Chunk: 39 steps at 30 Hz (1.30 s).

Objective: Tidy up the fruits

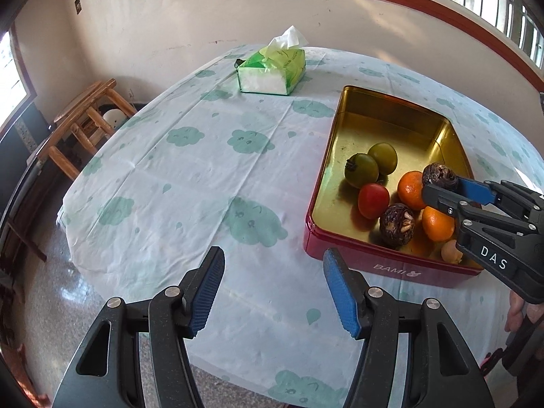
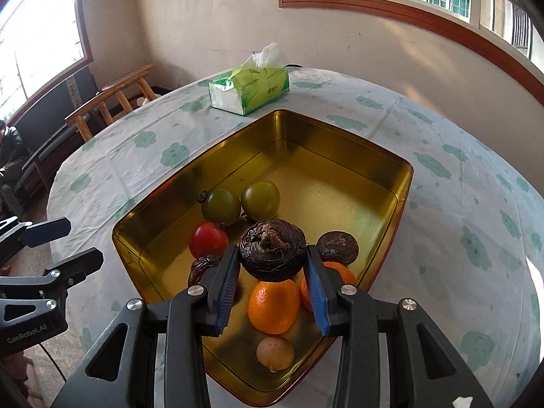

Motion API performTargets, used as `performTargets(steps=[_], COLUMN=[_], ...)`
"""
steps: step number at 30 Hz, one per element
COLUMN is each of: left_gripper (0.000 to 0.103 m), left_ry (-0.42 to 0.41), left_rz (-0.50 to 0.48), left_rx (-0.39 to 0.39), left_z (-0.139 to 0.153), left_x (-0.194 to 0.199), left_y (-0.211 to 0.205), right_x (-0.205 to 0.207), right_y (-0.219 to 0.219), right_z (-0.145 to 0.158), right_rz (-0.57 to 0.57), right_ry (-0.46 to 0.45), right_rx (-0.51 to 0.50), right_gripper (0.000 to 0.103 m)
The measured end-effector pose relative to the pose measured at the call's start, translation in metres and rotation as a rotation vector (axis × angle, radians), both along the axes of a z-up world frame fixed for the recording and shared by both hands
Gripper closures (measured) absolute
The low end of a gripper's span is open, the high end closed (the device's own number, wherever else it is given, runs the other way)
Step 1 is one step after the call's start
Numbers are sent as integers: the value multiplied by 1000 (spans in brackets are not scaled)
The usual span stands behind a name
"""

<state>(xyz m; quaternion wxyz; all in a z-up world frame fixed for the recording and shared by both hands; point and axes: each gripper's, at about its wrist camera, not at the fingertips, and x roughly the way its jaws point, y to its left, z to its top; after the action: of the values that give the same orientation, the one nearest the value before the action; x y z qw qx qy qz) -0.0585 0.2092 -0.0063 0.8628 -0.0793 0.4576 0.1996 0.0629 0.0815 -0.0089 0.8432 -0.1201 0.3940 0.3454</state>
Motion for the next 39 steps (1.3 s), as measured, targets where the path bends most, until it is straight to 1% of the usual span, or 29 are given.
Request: performTargets(steps=[3, 5, 7, 11, 13, 14, 15, 16, 19, 24, 27, 31, 33, 39], left_gripper=[42, 42, 42, 42, 42, 42, 42, 42, 42, 42, 42, 42, 42, 42], left_ry=[7, 7, 9, 12, 9, 9, 5, 4, 1, 3, 6, 12, 15, 23], left_rz=[3, 7, 8, 12, 10, 11, 8, 6, -2, -22, -34, -49, -59, -61], left_rx=[-13, -18, -20, -15, -12, -10, -11, -10, -10, -8, -5, 0, 7, 8], left_z=[-2, -2, -2, -1, 1, 2, 3, 3, 6, 8, 9, 10, 10, 9], left_x=[-2, -2, -3, -4, -4, -4, -4, -4, -3, 0, 3, 6, 7, 9], left_y=[1, 2, 2, 0, -1, -2, -2, -3, -8, -20, -26, -33, -36, -40], right_x=[1, 0, -2, -14, -24, -28, -33, -37, -48, -51, -55, -53, -52, -51], right_y=[0, -1, -2, -8, -14, -18, -22, -26, -36, -45, -48, -48, -49, -50], right_z=[-2, -2, 0, 12, 19, 22, 25, 27, 28, 16, 12, 7, 5, 1], right_rz=[-18, -23, -28, -27, -38, -47, -57, -65, -90, -130, -150, -169, -178, -180], right_ry=[3, 7, 1, -22, -49, -61, -72, -80, -82, 7, 1, 30, 49, 64], right_rx=[-6, 1, 9, 33, 44, 47, 52, 57, 49, 3, -9, -37, -32, -40], right_gripper=[66, 61, 49, 36, 22, 18, 9, 4, 2, 1, 1, 1, 1, 1])
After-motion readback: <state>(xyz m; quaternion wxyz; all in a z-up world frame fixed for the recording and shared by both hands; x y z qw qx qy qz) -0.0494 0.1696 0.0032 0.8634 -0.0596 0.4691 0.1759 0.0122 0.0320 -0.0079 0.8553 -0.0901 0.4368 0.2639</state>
